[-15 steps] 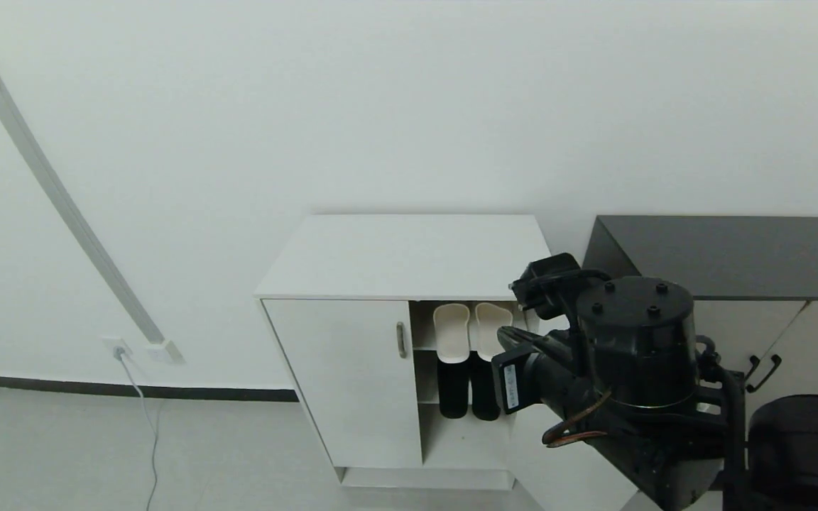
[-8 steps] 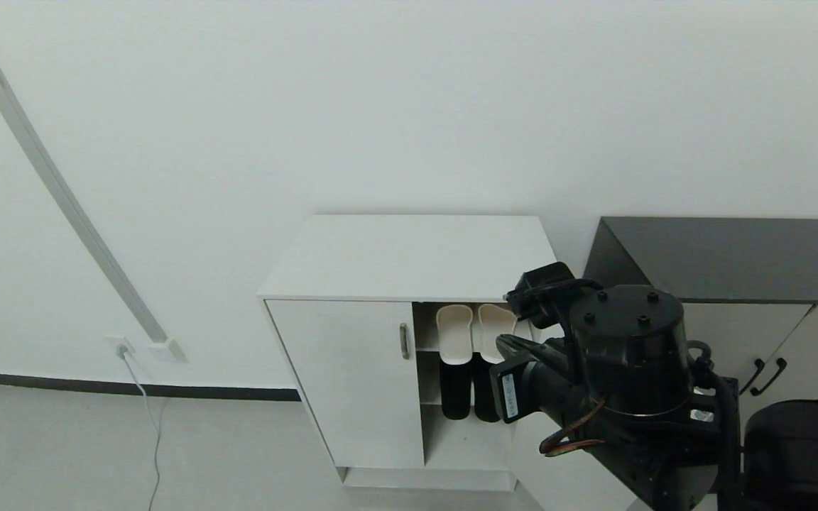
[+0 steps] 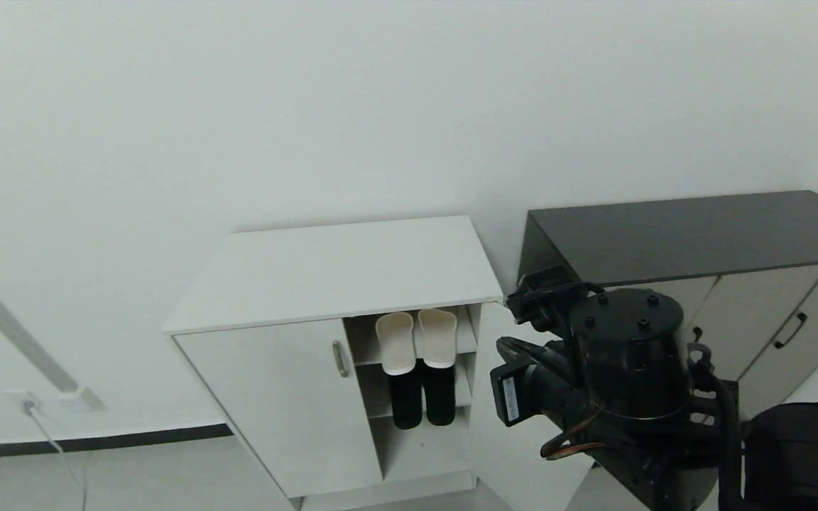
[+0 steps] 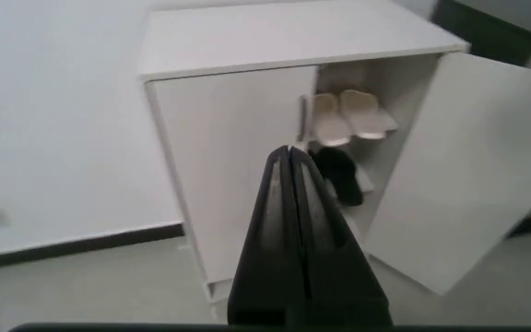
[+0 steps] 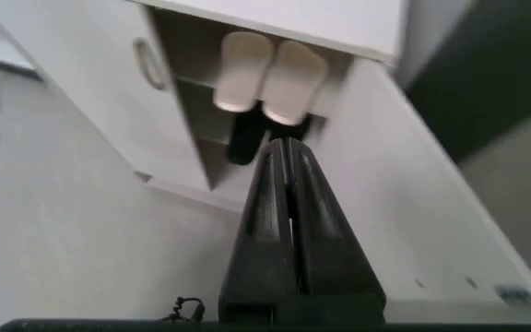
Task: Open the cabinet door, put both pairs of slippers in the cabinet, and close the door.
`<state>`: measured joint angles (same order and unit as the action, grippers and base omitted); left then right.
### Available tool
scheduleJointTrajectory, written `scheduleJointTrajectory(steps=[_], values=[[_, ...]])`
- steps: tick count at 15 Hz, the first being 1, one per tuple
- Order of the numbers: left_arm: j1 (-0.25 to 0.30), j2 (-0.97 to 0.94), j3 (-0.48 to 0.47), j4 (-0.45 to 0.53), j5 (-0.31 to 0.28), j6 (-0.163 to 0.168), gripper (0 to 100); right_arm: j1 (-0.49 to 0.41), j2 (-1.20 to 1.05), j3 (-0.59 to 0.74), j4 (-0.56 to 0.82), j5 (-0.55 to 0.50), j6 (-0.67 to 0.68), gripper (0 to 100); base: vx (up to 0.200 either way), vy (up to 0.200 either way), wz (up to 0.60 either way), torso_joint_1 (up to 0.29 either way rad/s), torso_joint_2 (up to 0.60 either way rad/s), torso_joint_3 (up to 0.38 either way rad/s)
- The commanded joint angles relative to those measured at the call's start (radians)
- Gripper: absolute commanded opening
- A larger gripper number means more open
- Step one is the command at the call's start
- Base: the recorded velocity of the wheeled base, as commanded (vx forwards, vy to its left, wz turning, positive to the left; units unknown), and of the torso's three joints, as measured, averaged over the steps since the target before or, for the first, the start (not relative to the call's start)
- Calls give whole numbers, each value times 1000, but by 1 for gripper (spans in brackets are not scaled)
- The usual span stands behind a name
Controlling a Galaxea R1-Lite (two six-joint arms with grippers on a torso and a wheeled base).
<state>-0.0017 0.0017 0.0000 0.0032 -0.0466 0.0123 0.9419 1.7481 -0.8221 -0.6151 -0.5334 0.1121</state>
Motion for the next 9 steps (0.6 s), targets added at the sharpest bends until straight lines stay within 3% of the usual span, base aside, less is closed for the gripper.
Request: scheduleJointTrajectory(steps=[1,9], values=[[0,0,0,0,1,-2,0,-9,4,0,0,0,0,0,0,0,0,0,0,0],[0,1,-2,0,1,-2,0,-15,10,1,-17,0,-12,0,0,0,0,0,0,0]])
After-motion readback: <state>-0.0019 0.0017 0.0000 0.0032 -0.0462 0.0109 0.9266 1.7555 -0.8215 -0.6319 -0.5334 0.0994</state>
